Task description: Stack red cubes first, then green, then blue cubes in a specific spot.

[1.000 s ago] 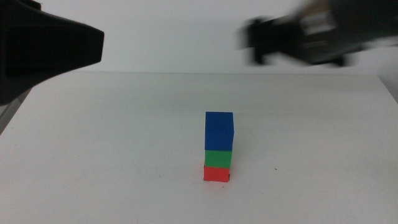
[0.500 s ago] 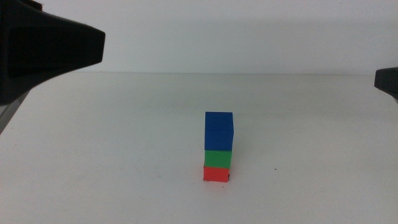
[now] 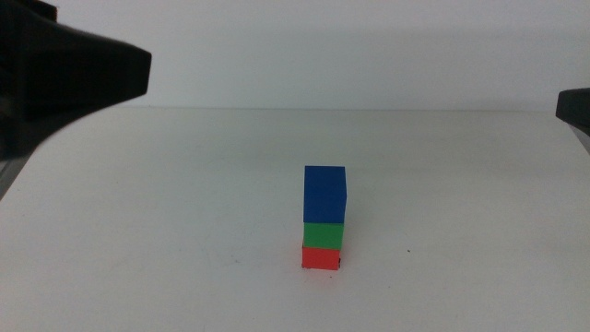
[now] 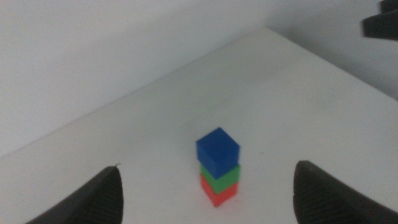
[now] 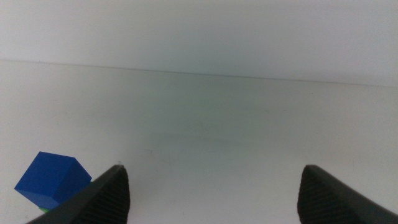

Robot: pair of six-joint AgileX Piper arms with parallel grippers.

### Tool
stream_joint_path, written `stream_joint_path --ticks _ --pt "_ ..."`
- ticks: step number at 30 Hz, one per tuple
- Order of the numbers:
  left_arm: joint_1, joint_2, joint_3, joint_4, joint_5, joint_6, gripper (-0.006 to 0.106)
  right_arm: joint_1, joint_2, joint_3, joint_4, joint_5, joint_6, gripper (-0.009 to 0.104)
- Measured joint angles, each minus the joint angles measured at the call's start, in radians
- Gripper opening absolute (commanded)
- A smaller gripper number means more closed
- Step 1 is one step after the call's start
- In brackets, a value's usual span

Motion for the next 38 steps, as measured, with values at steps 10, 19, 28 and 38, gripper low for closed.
stream_joint_path --ticks 10,19,28,38 --pt "0.216 -0.217 0.512 -0.016 -0.402 0.0 0.094 0.0 -0.003 0.008 0.006 -0.012 0.0 0.086" --pt "0.543 -0.571 0.976 -0.078 -0.598 0.0 0.094 -0.002 -0.277 0.413 -0.095 -0.345 -0.002 0.086" --pt "0.722 -0.841 1.25 -0.078 -0.621 0.0 0.094 -0.115 -0.733 0.845 -0.128 -0.372 -0.004 0.086" --pt "0.747 -0.847 1.304 -0.078 -0.741 0.0 0.094 -0.131 -0.873 0.916 -0.142 -0.319 -0.004 0.086"
